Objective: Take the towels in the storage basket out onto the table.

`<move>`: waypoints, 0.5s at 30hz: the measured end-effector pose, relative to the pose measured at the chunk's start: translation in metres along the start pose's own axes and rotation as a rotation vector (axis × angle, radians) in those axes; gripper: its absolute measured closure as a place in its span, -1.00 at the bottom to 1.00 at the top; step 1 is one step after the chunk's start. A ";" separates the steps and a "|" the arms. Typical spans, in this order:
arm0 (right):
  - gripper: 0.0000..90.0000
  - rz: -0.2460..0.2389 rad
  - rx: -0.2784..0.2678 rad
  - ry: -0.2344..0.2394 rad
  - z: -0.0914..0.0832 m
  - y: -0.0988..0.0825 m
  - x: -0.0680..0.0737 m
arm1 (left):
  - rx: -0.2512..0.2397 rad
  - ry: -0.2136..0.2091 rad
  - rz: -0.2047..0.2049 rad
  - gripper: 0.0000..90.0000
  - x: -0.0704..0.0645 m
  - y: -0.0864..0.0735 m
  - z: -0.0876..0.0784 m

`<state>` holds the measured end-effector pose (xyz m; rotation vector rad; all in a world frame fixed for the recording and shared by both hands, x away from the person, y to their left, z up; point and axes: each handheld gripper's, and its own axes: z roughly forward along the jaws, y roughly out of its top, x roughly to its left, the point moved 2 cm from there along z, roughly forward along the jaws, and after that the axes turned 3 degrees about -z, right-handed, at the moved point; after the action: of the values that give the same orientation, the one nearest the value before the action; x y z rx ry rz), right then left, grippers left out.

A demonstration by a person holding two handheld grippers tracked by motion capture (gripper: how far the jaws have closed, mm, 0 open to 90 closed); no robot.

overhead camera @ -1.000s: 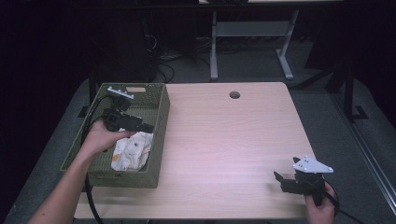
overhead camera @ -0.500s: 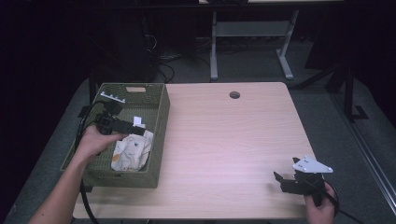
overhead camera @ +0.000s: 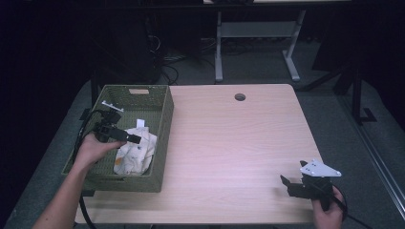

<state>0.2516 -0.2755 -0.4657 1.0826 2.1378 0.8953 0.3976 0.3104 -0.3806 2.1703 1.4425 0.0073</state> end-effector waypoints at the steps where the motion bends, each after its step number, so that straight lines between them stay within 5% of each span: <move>1: -0.69 0.001 0.000 -0.001 0.000 0.000 0.000 | 0.007 0.009 -0.001 -0.51 0.001 -0.001 0.001; 15: -0.69 0.003 -0.003 -0.006 -0.002 0.000 -0.002 | 0.122 0.093 -0.020 -0.48 0.013 -0.013 0.023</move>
<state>0.2510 -0.2775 -0.4644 1.0865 2.1298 0.8954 0.3983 0.3155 -0.4101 2.2798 1.5532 0.0137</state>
